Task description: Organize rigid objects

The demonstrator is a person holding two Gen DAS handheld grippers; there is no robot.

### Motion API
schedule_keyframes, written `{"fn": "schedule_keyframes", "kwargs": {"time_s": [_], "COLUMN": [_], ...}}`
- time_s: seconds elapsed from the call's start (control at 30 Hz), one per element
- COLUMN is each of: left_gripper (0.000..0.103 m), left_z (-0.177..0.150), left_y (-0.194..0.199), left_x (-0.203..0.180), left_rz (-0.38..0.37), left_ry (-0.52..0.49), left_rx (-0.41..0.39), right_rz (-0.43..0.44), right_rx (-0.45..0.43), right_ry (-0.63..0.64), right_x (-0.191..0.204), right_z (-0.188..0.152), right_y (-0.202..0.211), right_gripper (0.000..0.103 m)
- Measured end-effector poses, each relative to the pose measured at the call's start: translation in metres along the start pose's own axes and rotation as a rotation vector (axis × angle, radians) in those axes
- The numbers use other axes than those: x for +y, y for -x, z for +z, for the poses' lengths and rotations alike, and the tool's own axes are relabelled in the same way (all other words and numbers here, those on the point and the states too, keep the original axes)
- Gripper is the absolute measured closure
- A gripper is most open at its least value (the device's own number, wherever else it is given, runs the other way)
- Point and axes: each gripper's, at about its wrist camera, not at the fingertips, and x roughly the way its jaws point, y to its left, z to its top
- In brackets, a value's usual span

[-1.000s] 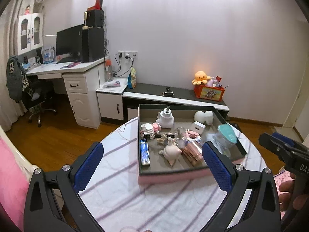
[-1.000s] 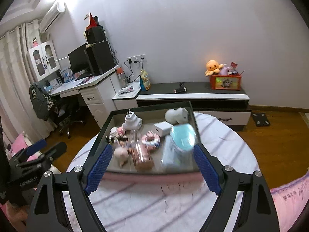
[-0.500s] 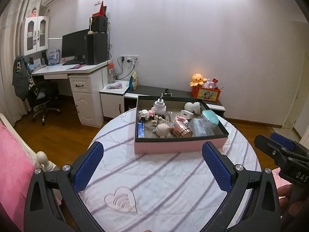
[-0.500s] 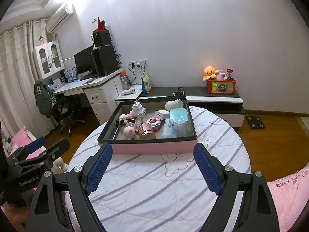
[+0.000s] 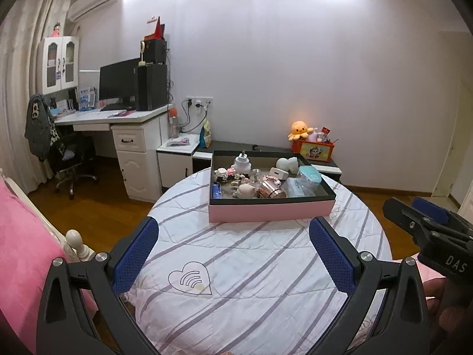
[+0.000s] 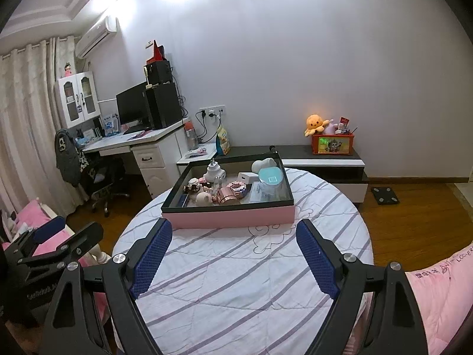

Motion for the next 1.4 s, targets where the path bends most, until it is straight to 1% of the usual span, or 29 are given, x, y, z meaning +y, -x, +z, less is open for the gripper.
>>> {"fn": "schedule_keyframes", "kwargs": {"time_s": [0.37,0.5,0.8,1.03,1.17,1.3,1.4], "left_gripper": [0.0,0.0,0.0,0.0,0.0,0.0,0.0], "left_z": [-0.002,-0.004,-0.005,-0.007,-0.008,-0.008,-0.009], "left_y": [0.008,0.007,0.006,0.007,0.005,0.004,0.002], "left_x": [0.004,0.004,0.005,0.005,0.009,0.008,0.008], "left_rz": [0.01,0.02,0.02,0.042,0.033,0.08,0.073], "left_ry": [0.018,0.02,0.03,0.03,0.044,0.024,0.017], "left_rx": [-0.021,-0.016,-0.011,-0.024,-0.014,-0.009,0.0], "right_rz": [-0.013,-0.011,-0.021,-0.023,-0.023,-0.024,-0.025], "right_rx": [0.008,0.006,0.001,0.003,0.006,0.007,0.008], "right_ry": [0.019,0.026,0.022,0.021,0.023,0.024,0.024], "right_x": [0.011,0.014,0.014,0.013,0.012,0.012,0.011], "right_z": [-0.011,-0.012,-0.011,-0.011,-0.011,-0.012,-0.013], "right_y": [0.001,0.002,0.004,0.004,0.002,0.001,0.001], "right_gripper": [0.016,0.016,0.016,0.016,0.016,0.016,0.016]}}
